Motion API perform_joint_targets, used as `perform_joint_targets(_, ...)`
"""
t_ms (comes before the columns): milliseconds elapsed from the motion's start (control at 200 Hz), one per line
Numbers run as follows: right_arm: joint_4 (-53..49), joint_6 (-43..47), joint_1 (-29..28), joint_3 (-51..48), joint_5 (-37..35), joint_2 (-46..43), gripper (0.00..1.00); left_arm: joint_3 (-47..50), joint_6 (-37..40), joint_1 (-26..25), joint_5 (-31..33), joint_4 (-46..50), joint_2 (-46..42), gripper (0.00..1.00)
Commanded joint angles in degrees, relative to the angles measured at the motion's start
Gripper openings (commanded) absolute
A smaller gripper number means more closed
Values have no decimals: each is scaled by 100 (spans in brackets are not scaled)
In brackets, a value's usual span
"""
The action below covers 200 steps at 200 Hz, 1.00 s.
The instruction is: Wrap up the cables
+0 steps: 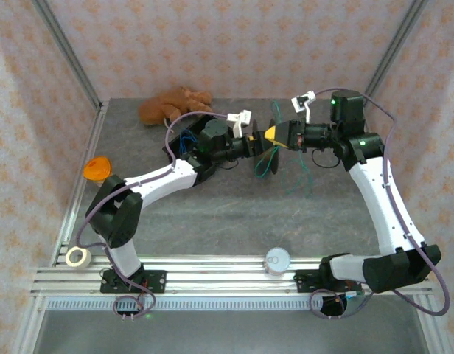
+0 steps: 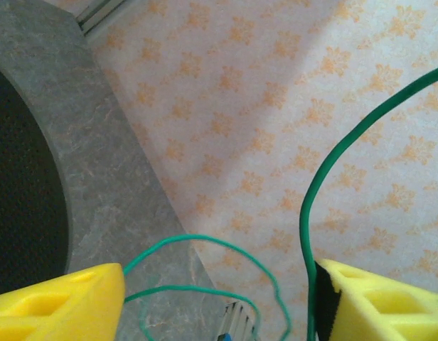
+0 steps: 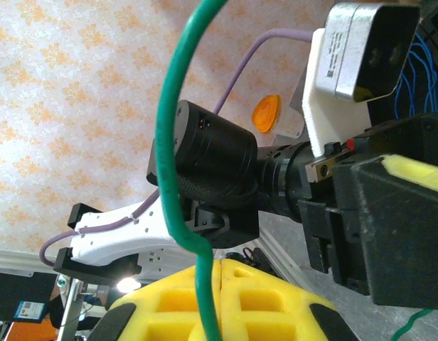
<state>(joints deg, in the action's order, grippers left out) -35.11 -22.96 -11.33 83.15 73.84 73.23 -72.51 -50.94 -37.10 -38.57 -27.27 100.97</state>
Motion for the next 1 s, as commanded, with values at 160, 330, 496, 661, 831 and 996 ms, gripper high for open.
perform_joint_targets(160,-34,55,-9,-19,266,-72,0,-525,186,-69,-200,47,247,43)
perform_joint_targets(330,-198,171,-9,47,276,-20,0,-528,406,-69,-125,125,257,33)
perform_joint_targets(496,-541,417,-3,151,284,-5,0,-466,910,52,193,502,108,0)
perform_joint_targets(661,-1547,1156,19,267,-36,-15,0,-523,2258,445,1248,1379,-293,0)
perform_joint_targets(831,-2202,1629,26,40,-352,-61,0,-652,3716,716,2626,1511,-487,0)
perform_joint_targets(996,-2520,1791,26,-229,-598,-190,0,-717,4673,771,3465,1145,-420,0)
